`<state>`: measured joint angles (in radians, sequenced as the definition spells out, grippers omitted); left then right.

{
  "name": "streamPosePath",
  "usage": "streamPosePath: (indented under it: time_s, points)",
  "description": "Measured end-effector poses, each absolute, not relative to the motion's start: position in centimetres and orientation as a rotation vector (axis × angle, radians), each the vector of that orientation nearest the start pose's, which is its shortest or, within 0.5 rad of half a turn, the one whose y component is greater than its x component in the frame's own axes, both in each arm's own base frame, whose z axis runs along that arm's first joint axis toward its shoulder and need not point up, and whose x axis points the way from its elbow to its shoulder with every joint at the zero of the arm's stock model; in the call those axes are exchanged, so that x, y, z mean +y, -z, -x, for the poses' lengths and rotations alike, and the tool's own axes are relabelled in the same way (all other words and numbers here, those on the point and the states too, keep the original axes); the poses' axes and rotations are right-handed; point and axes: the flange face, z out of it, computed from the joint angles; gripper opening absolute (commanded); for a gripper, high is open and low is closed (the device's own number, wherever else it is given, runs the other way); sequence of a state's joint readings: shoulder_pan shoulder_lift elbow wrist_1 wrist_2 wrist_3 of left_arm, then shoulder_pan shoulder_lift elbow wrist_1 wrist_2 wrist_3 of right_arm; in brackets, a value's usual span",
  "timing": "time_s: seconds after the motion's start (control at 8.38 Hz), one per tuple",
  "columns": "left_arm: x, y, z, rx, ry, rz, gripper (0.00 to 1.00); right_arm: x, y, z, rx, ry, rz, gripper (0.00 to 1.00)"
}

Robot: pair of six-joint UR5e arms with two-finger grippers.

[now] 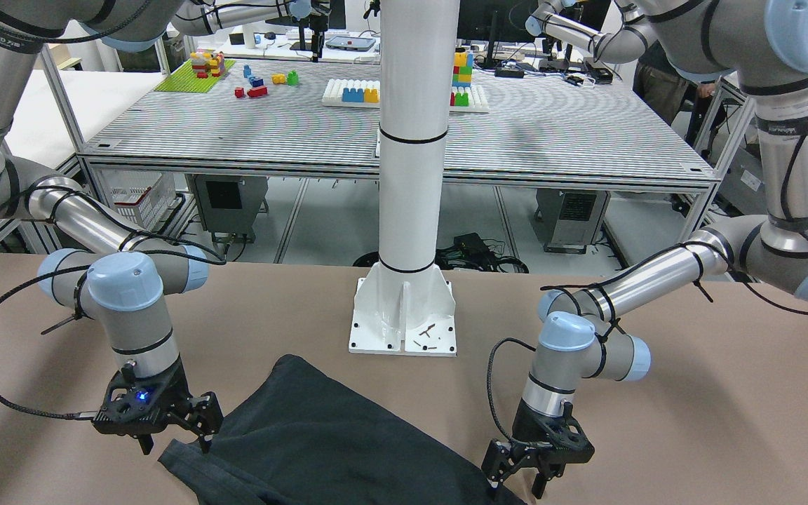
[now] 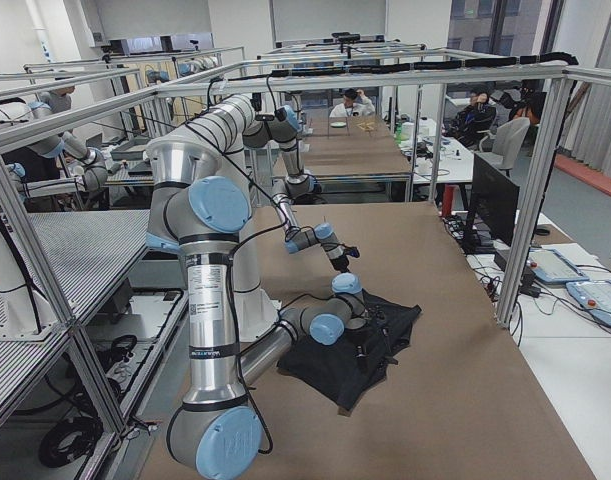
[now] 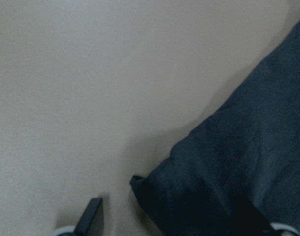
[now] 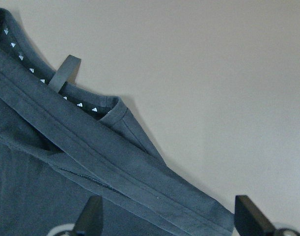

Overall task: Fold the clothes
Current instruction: 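Grasp the shirt edge nearest the left gripper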

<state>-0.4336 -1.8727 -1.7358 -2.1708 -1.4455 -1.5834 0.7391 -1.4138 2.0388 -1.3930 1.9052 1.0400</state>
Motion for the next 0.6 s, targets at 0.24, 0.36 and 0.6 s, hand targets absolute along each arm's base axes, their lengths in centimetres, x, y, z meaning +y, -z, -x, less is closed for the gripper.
streamPosePath:
  time_s: [0.24,0.36,0.6]
  points:
    - [-38.48,-35.20,-49.74,1.027,0.464,-0.339,0.02,-42.59,-34.66,31.72,-0.827,-0.062,-0.217,0.94]
    - [-38.31,-35.07,-49.94,1.028,0.464,-0.344,0.00,-42.59,-34.78,31.72,-0.825,-0.063,-0.217,0.94]
    - [-38.21,-34.44,-50.24,1.036,0.464,-0.347,0.00,-42.77,-35.34,31.89,-0.815,-0.066,-0.213,0.94]
